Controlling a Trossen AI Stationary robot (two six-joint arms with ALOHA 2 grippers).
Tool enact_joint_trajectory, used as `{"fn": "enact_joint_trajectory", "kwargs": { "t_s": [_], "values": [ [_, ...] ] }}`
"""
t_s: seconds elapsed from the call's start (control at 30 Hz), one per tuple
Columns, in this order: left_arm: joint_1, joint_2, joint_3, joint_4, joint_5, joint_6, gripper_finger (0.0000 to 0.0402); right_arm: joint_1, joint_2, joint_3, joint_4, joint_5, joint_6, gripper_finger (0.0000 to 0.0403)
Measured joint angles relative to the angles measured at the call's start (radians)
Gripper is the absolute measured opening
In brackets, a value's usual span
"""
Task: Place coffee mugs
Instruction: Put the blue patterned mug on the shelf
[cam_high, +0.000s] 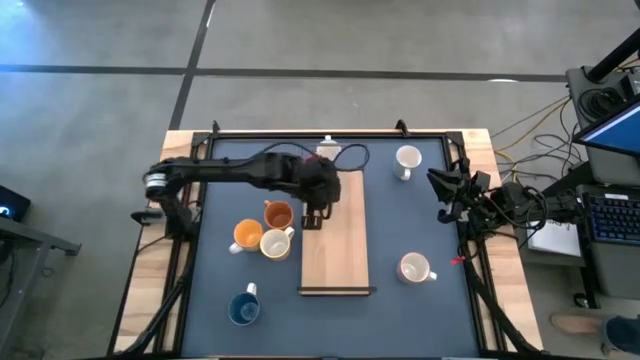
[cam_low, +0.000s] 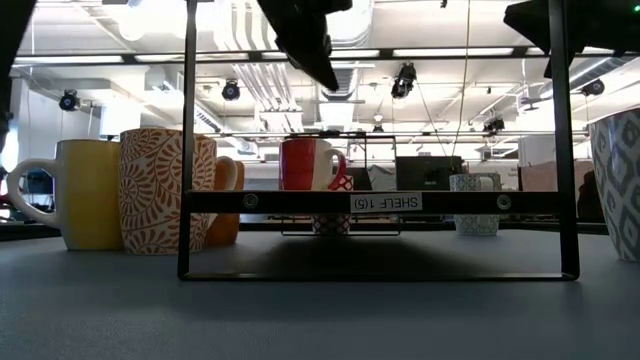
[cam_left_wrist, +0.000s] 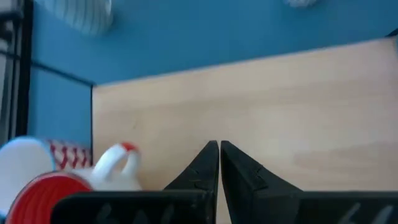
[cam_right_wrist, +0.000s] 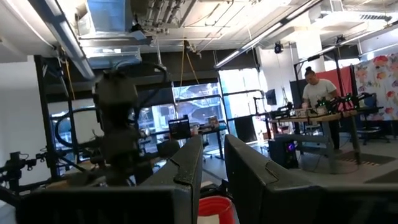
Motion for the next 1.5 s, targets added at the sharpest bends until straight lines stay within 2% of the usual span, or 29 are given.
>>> {"fn": "enact_joint_trajectory", "kwargs": {
  "t_s": [0.37, 0.6, 0.83, 1.03, 1.27, 1.5],
  "values": [
    [-0.031, -0.348, -0.466, 0.483, 0.007, -0.081, 0.0000, 0.000, 0.001, 0.000, -0.041, -0.001, 0.051, 0.0059],
    [-0.032, -0.505, -0.689, 0.746, 0.005, -0.092, 0.0000, 0.000, 0.001, 0.000, -0.041, -0.001, 0.033, 0.0059],
    [-0.033, -0.566, -0.790, 0.809, 0.001, -0.101, 0.0000, 0.000, 0.001, 0.000, -0.041, -0.001, 0.042, 0.0059],
    [-0.032, -0.564, -0.843, 0.872, 0.001, -0.090, 0.0000, 0.000, 0.032, 0.000, -0.039, -0.002, 0.206, 0.0059],
    [-0.031, -0.528, -0.916, 1.117, -0.042, -0.071, 0.0000, 0.000, 0.177, 0.007, 0.029, -0.028, 0.230, 0.0059],
    [-0.031, -0.533, -0.920, 1.142, -0.042, -0.096, 0.0000, -0.002, 0.319, 0.123, -0.005, 0.000, 0.189, 0.0059]
  ]
}}
